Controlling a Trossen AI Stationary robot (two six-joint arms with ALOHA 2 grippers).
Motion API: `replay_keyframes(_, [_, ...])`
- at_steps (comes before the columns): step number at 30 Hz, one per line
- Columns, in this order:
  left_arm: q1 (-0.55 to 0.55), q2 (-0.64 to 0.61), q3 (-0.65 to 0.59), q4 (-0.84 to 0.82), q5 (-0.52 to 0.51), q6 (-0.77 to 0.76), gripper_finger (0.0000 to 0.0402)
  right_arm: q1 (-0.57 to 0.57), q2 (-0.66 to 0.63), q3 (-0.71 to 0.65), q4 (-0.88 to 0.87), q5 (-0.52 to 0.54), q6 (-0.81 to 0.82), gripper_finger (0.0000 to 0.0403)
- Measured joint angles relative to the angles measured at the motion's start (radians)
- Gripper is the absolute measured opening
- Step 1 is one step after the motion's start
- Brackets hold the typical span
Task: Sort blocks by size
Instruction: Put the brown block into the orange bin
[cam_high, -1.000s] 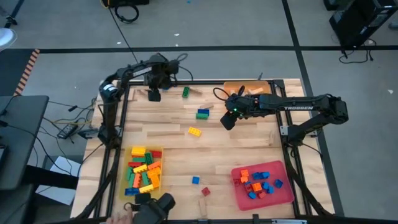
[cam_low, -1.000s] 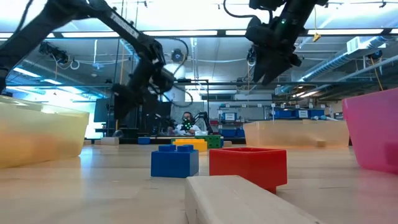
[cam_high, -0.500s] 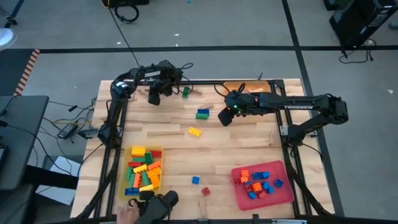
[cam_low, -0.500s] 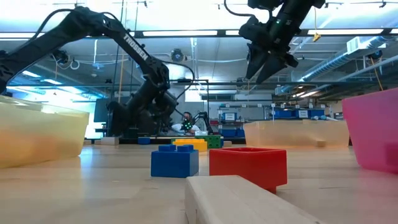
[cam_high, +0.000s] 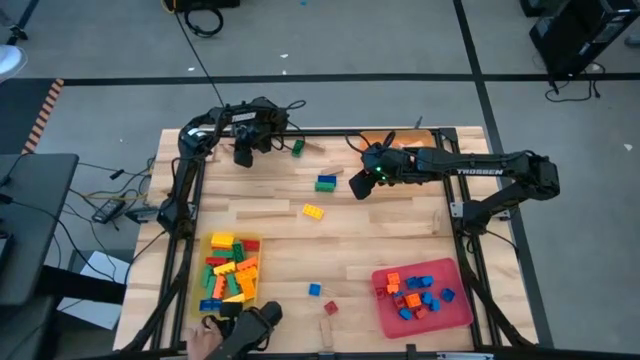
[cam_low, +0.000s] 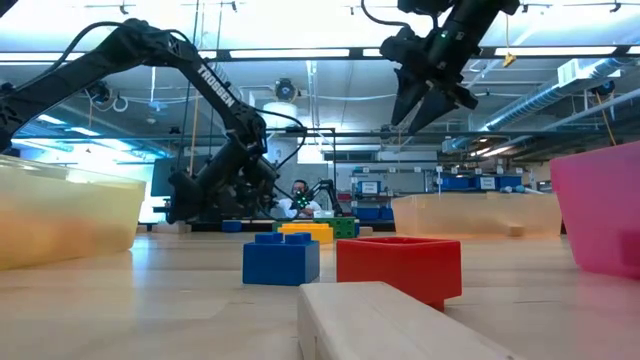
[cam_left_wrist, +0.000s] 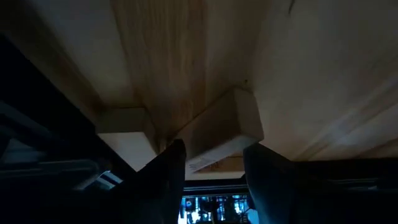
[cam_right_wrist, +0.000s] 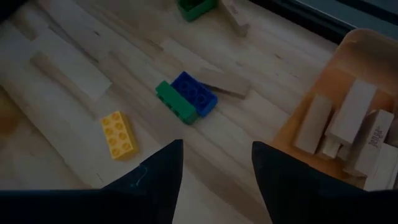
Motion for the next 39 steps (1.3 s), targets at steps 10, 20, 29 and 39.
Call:
replay_keyframes(10, [-0.038, -0.001, -0.029, 0.036, 0.042, -0.129, 0.0131, -0.003, 0.0, 0.0, 0.017, 0.0, 0.006, 0.02])
replay_keyframes(20, [-0.047, -0.002, -0.063, 0.082, -0.02, -0.253, 0.0069, -0.003, 0.0, 0.0, 0.035, 0.0, 0.0, 0.0202])
replay_keyframes(29, [-0.048, -0.031, -0.064, 0.042, 0.125, -0.384, 0.0061, -0.003, 0.0, 0.0, 0.039, 0.0, -0.002, 0.0198])
replay_keyframes(39, [-0.107, -0.359, -0.063, 0.058, 0.249, -0.528, 0.0061, -0.003, 0.0, 0.0, 0.038, 0.0, -0.016, 0.0199])
